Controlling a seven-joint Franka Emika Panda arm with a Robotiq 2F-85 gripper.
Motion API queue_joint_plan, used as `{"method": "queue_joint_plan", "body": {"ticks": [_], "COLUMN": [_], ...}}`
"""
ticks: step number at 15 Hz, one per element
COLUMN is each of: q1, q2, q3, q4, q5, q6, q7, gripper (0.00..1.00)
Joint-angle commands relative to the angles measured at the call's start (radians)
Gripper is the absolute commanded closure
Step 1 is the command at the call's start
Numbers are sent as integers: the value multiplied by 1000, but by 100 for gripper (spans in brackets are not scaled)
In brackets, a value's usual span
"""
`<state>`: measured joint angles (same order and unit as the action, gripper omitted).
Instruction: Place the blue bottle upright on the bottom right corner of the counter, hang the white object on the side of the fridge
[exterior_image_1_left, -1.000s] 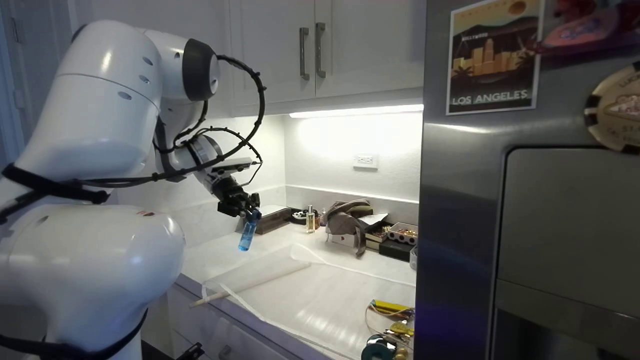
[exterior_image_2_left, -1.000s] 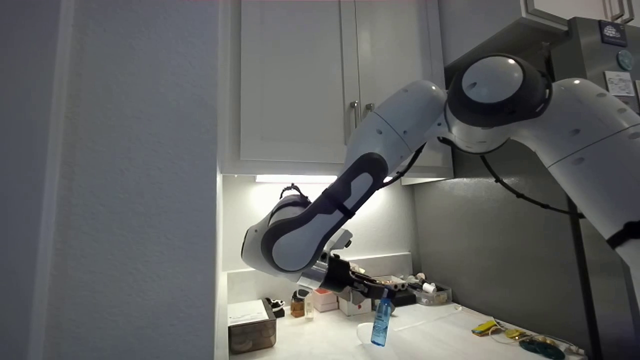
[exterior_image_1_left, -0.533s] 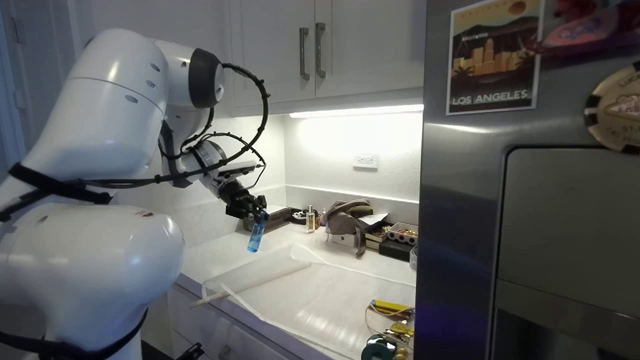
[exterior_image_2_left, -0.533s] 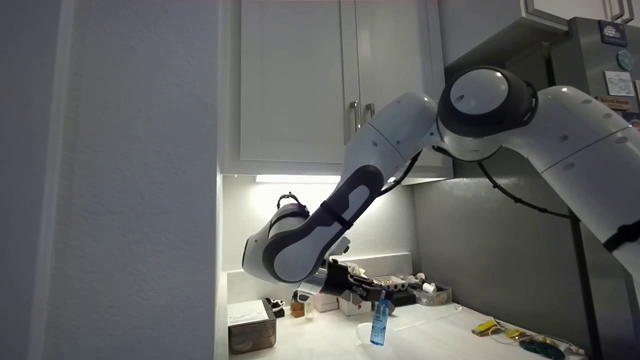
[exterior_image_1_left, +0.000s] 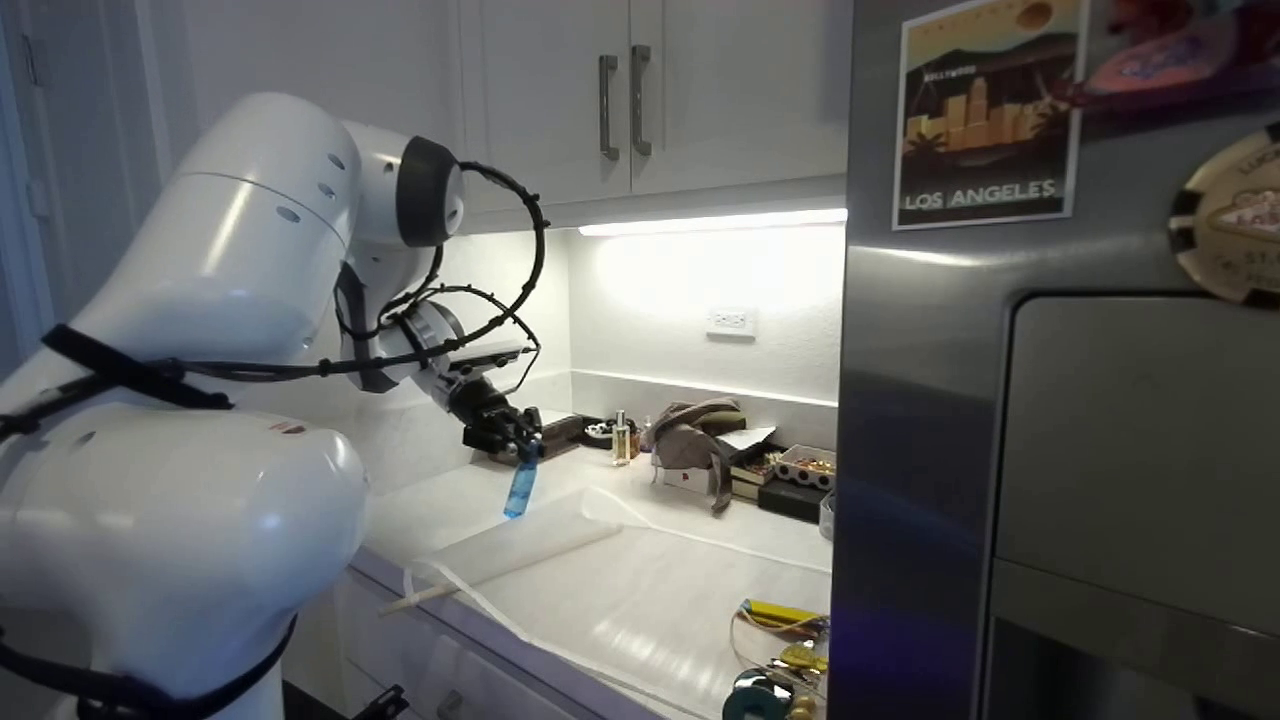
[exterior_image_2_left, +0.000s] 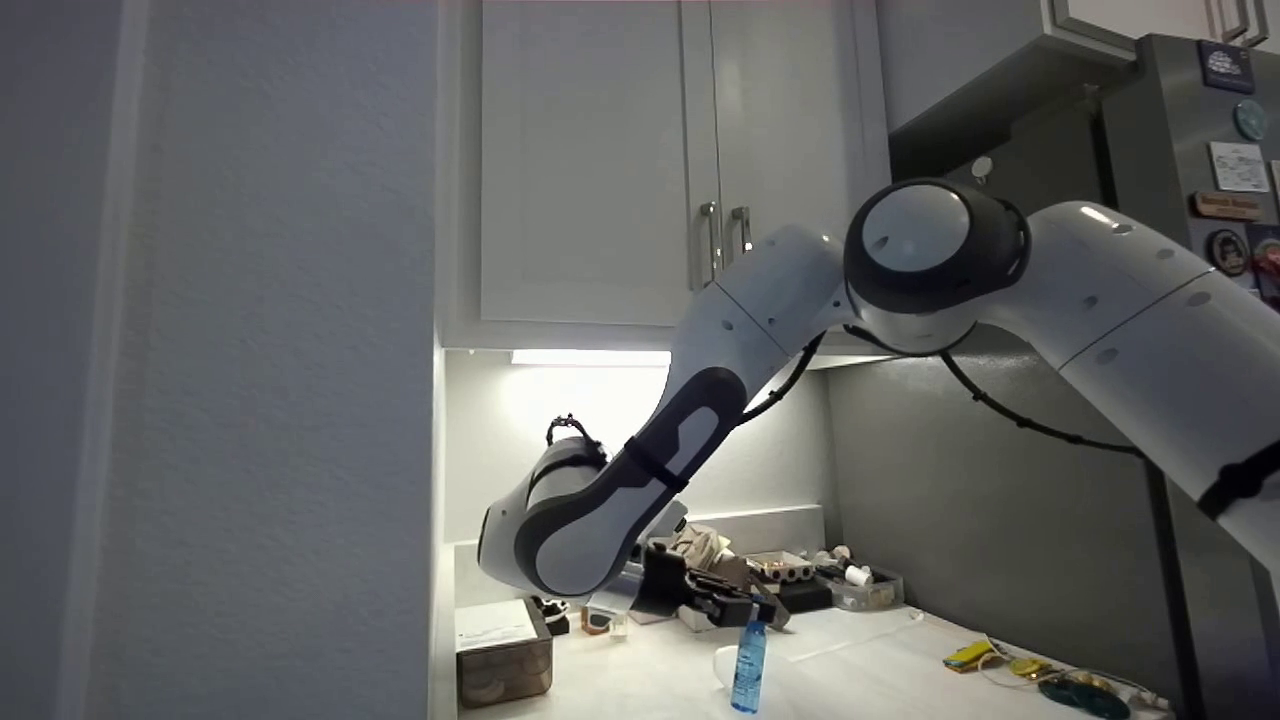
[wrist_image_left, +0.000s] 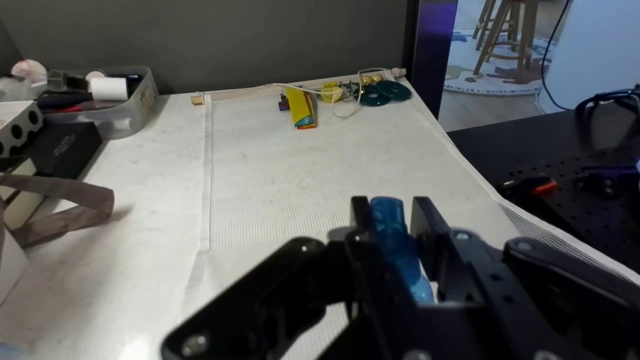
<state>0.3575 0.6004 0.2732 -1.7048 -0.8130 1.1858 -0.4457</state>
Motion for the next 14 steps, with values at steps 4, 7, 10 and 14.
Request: {"method": "queue_joint_plan", "body": {"ticks": [4, 7, 10, 14], "q1": [3, 1, 3, 4], "q2": [79, 98, 113, 125], "q3": [1, -1, -4, -6], "q4": [103, 119, 133, 145], "q5": [-16, -15, -15, -16], "q6": [-38, -35, -36, -36], "q7": [-20, -19, -17, -17], "gripper": [94, 94, 94, 94]}}
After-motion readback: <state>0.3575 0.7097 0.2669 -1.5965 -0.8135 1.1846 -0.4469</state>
